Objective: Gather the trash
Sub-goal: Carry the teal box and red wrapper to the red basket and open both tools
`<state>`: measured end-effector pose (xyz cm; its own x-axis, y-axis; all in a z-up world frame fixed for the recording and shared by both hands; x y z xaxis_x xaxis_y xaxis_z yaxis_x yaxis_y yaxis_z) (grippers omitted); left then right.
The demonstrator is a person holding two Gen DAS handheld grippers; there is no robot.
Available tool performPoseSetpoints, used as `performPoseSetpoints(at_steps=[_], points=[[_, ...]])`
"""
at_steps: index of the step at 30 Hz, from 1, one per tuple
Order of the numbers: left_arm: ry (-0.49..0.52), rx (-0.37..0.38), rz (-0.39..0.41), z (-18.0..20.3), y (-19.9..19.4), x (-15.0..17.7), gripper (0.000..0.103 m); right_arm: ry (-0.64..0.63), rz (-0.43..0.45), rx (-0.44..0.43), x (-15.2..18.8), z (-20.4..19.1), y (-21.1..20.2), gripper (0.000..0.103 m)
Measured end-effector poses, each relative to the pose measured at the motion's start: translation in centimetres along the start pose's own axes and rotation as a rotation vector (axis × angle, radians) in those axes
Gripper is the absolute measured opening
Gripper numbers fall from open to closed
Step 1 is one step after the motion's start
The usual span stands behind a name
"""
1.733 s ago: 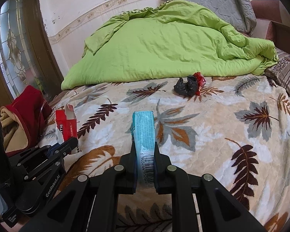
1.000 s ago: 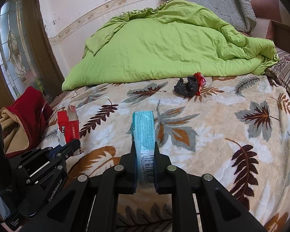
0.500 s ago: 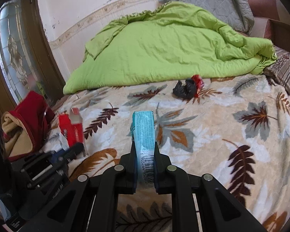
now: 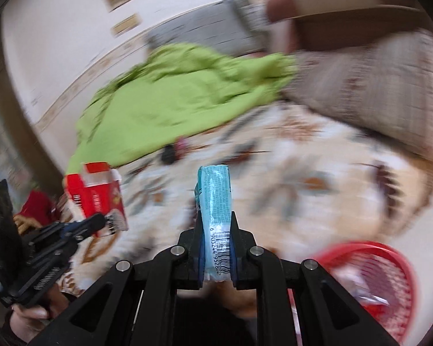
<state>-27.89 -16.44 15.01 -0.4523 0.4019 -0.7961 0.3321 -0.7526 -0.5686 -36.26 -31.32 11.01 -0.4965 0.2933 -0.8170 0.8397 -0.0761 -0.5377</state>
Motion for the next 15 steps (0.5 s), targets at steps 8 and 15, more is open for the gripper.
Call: performPoseSetpoints(at_steps=[8,15], points=[[0.050,0.322,-0.276,10.6,7.0,1.1,0.003,0.192,-0.025,0.173,4.7,8.7,-6.6,0.016],[0.025,0.272,-0.335,10.6,10.1,1.3,0.055,0.276,-0.102,0.242,7.7,12.2,-6.1,0.041]])
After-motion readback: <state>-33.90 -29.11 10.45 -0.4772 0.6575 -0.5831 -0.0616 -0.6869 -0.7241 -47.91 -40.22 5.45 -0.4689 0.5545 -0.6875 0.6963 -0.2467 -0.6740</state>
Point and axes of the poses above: each gripper's, at about its wrist camera, not at the fingertips, and y roughly the way its jaws point, z to its right, x to its underside, the point moved 1 cm from there along y, roughly the way its jaws point, and after that the axes turned 11 degrees about -y, right-handed, at the moved point
